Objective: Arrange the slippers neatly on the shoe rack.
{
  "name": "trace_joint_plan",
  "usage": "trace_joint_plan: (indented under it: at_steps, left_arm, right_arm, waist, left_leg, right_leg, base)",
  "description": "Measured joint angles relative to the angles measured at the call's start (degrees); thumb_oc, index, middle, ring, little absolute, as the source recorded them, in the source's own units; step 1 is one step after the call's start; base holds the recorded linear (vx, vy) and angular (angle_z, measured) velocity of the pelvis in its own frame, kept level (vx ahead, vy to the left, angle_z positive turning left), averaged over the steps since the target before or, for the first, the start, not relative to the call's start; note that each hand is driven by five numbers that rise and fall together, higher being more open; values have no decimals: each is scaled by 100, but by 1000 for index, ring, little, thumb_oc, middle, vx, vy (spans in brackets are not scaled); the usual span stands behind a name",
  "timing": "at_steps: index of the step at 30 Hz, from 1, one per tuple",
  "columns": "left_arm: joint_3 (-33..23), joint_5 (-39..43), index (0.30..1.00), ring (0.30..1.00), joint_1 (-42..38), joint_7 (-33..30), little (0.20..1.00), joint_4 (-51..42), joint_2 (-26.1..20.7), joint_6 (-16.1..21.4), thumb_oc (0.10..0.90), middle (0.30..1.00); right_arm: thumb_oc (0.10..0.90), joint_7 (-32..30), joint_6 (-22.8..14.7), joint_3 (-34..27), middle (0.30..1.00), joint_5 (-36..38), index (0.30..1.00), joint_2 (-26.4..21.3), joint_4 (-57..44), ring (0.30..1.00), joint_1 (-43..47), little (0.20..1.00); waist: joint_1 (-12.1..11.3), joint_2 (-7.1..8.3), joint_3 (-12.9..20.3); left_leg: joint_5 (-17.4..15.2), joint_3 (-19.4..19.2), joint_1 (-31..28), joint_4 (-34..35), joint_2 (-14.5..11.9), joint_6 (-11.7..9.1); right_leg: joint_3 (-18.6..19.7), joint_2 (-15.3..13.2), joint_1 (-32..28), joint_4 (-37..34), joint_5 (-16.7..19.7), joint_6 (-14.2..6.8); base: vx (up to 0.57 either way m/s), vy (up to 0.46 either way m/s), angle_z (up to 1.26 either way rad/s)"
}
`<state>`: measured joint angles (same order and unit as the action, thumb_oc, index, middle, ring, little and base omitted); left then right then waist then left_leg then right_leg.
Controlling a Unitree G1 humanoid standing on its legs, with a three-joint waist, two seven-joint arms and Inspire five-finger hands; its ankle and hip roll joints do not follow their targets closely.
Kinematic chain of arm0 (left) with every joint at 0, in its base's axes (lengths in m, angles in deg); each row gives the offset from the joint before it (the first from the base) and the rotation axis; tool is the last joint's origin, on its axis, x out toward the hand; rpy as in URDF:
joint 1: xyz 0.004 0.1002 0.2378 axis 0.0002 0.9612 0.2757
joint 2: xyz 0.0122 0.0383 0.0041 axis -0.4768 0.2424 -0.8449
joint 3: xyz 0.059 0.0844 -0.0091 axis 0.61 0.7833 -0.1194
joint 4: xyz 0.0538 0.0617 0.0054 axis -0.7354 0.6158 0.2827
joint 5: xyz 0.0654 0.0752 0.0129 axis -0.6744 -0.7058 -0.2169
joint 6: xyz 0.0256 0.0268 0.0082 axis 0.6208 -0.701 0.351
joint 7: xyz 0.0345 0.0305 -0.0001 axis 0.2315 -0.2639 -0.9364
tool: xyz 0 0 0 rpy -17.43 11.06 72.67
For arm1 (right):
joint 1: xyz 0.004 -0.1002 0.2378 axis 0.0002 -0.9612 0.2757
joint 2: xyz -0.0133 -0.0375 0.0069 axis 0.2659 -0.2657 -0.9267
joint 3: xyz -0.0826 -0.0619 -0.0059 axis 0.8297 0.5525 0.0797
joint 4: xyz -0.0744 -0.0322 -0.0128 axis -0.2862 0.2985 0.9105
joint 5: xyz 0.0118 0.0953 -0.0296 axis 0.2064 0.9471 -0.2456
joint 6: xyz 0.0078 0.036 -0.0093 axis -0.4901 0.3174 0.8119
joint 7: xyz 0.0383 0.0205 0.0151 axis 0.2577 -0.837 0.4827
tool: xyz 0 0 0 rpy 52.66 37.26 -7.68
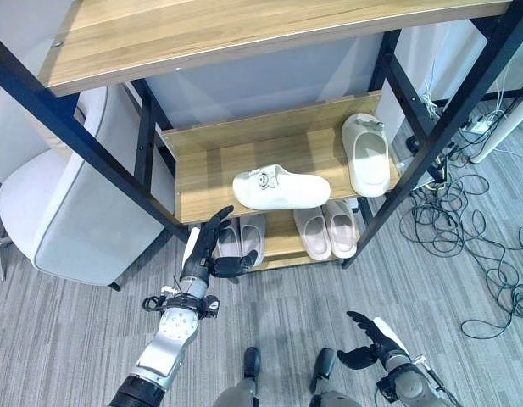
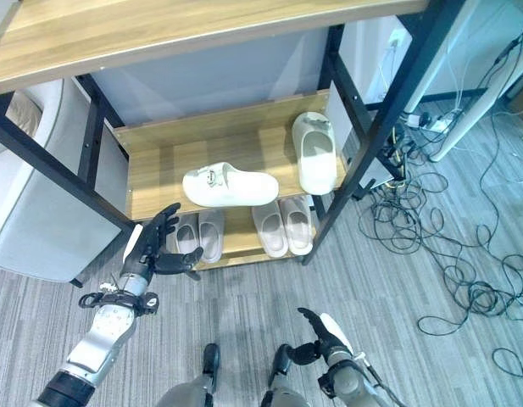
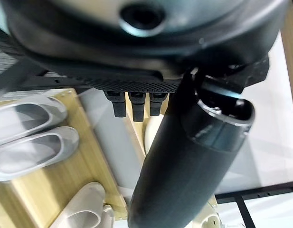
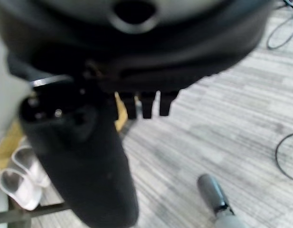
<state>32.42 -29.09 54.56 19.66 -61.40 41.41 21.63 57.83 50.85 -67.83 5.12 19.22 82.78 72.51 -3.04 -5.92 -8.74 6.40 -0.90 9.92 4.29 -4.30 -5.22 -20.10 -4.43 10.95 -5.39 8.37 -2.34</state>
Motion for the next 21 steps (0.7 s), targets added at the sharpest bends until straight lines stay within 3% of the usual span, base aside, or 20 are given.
trace_joint_plan:
  at_steps: [21]
  left_arm:
    - [124, -180, 900, 900, -551, -145, 900, 107, 22, -101, 800, 900]
  right_arm:
    - [800, -6, 1, 8, 900, 1, 900, -12, -6, 900, 25, 900]
  waist:
    - [196, 1, 4]
  left_leg:
    - [-2, -171, 14, 13, -7, 3]
  right_leg:
    - [166, 13, 111, 1, 19, 23]
  base:
    - [5, 1, -3]
